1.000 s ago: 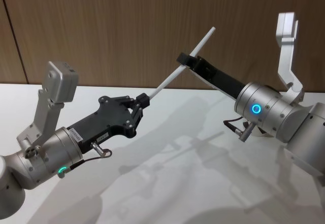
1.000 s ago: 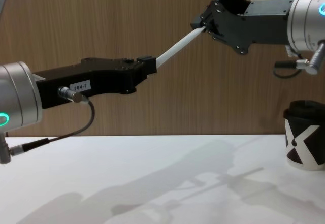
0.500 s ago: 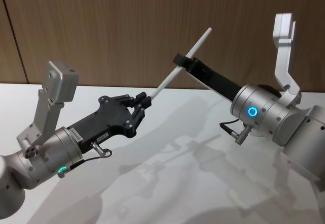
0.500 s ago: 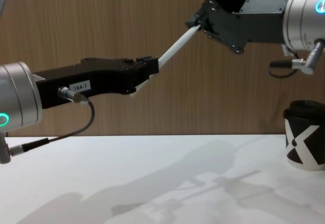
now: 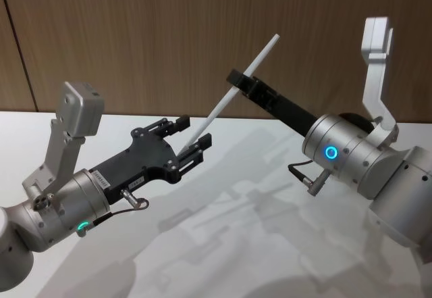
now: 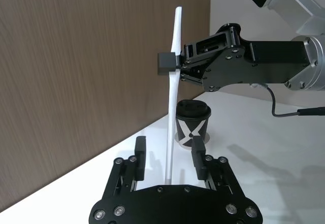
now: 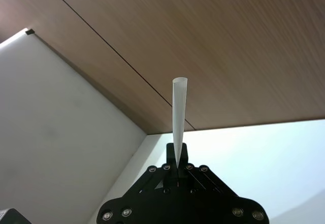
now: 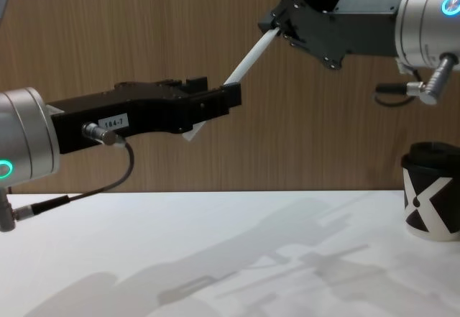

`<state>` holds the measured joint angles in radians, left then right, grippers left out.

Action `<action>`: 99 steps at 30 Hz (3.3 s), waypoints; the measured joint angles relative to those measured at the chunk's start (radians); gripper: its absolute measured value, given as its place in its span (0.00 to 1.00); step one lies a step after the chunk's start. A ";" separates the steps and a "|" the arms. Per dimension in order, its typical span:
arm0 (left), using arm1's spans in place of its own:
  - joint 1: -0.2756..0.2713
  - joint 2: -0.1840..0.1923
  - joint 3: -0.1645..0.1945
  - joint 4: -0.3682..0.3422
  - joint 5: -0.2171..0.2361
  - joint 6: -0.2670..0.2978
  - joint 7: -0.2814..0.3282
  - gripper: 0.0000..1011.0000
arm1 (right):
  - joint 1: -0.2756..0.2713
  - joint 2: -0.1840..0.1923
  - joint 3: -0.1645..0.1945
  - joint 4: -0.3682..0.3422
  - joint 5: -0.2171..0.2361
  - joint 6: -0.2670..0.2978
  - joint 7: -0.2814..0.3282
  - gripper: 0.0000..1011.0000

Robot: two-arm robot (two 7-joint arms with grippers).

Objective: Pick up the straw with one hand, pass it to the other hand, and insert it into the cup.

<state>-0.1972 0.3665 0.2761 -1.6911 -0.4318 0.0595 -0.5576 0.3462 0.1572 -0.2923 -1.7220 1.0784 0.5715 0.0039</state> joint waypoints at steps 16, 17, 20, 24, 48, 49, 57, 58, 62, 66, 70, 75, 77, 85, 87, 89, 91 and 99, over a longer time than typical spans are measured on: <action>0.000 0.000 0.000 0.000 0.000 0.000 0.000 0.97 | -0.003 0.055 -0.035 -0.019 -0.124 -0.150 0.053 0.00; 0.000 0.000 0.000 0.000 0.000 0.000 0.000 0.99 | -0.004 0.060 -0.038 -0.020 -0.132 -0.158 0.055 0.00; 0.000 0.000 0.000 0.000 0.000 0.000 0.000 0.99 | -0.006 0.076 -0.043 -0.024 -0.166 -0.195 0.061 0.00; 0.000 0.000 0.000 0.000 0.000 0.000 0.000 0.99 | -0.008 0.099 -0.048 -0.030 -0.212 -0.240 0.065 0.00; 0.000 0.000 0.000 0.000 0.000 0.000 0.000 0.99 | -0.019 0.176 -0.031 -0.060 -0.330 -0.332 0.091 0.00; 0.000 0.000 0.000 0.000 0.000 0.000 0.000 0.99 | -0.019 0.180 -0.028 -0.062 -0.333 -0.332 0.091 0.00; 0.000 0.000 0.000 0.000 0.000 0.000 0.000 0.99 | -0.020 0.198 -0.006 -0.071 -0.351 -0.323 0.079 0.00; 0.000 0.000 0.000 0.000 0.000 0.000 0.000 0.99 | -0.020 0.199 -0.003 -0.071 -0.353 -0.322 0.078 0.00; 0.000 0.000 0.000 0.000 0.000 0.000 0.000 0.99 | -0.016 0.204 0.007 -0.068 -0.358 -0.315 0.074 0.00; 0.000 0.000 0.000 0.000 0.000 0.000 0.000 0.99 | -0.013 0.205 0.012 -0.062 -0.362 -0.310 0.074 0.00; 0.000 0.000 0.000 0.000 0.000 0.000 0.000 0.99 | -0.007 0.208 0.017 -0.050 -0.368 -0.304 0.074 0.00; 0.000 0.000 0.000 0.000 0.000 0.000 0.000 0.99 | -0.001 0.212 0.021 -0.040 -0.375 -0.298 0.075 0.00; 0.000 0.000 0.000 0.000 0.000 0.000 0.000 0.99 | 0.002 0.215 0.025 -0.035 -0.380 -0.294 0.076 0.00; 0.000 0.000 0.000 0.000 0.000 0.000 0.000 0.99 | 0.008 0.225 0.038 -0.025 -0.394 -0.284 0.076 0.00; 0.000 0.000 0.000 0.000 0.000 0.000 0.000 0.99 | 0.009 0.226 0.041 -0.023 -0.397 -0.282 0.076 0.00; 0.000 0.000 0.000 0.000 0.000 0.000 0.000 0.99 | 0.009 0.229 0.045 -0.022 -0.402 -0.279 0.074 0.00; 0.000 0.000 0.000 0.000 0.000 0.000 0.000 0.99 | 0.010 0.231 0.048 -0.021 -0.405 -0.277 0.072 0.00; 0.000 0.000 0.000 0.000 0.000 0.000 0.000 0.99 | 0.012 0.244 0.063 -0.022 -0.426 -0.267 0.058 0.00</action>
<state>-0.1972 0.3665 0.2761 -1.6911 -0.4318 0.0595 -0.5576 0.3577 0.4012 -0.2297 -1.7439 0.6521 0.3048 0.0624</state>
